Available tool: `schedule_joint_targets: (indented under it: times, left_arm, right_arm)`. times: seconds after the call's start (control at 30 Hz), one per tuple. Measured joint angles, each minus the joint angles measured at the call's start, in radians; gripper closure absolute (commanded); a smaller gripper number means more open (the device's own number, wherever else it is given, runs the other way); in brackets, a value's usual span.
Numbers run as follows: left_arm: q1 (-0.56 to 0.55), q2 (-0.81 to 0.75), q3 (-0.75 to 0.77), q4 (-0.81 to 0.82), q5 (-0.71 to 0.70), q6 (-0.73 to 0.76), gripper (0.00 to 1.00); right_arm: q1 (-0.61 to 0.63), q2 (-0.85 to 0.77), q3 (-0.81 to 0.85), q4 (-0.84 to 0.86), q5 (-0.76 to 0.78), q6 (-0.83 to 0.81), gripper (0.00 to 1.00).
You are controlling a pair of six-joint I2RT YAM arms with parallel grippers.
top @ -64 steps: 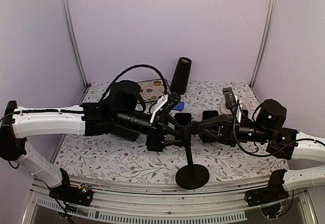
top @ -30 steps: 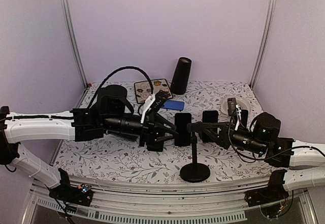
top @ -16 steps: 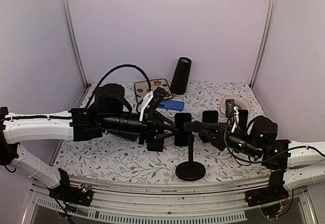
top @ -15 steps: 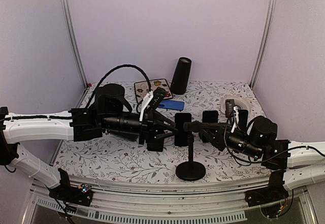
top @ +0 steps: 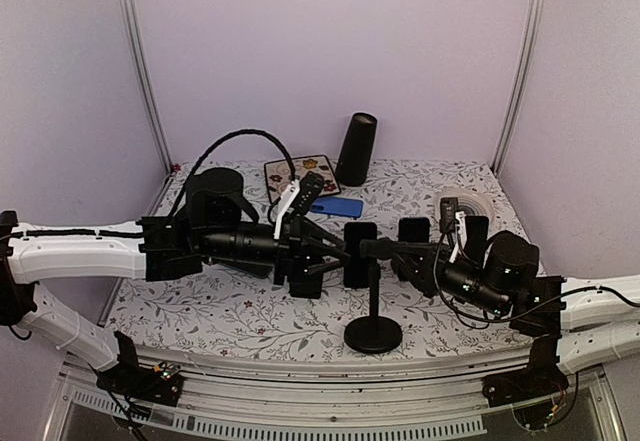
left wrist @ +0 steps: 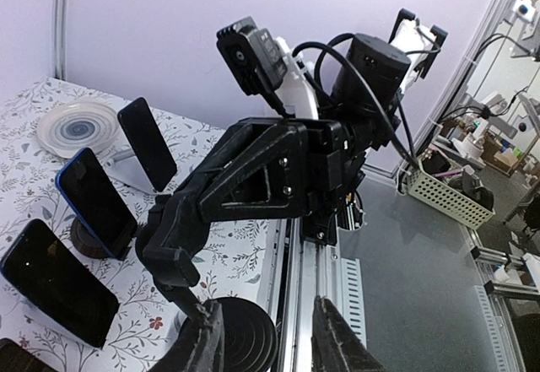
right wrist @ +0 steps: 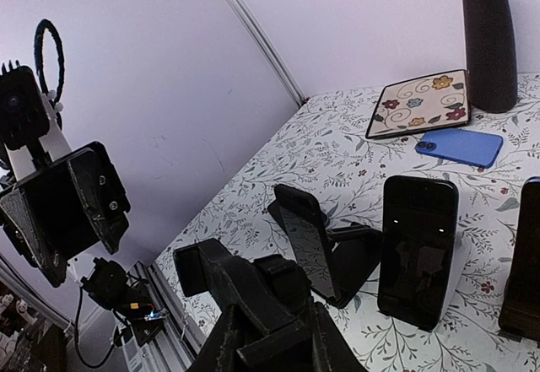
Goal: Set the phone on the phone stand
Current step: Pass from the right arm to the left
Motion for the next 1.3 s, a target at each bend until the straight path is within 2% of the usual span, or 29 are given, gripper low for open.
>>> schedule_joint_targets:
  times: [0.7, 1.3]
  left_arm:
    - [0.000, -0.013, -0.034, 0.060, 0.004, -0.054, 0.61]
    - [-0.055, -0.031, -0.034, -0.002, -0.199, -0.057, 0.66]
  right_arm:
    - [0.016, 0.047, 0.000, 0.001, 0.033, 0.000, 0.98]
    - [0.020, 0.047, 0.000, -0.005, 0.053, 0.000, 0.98]
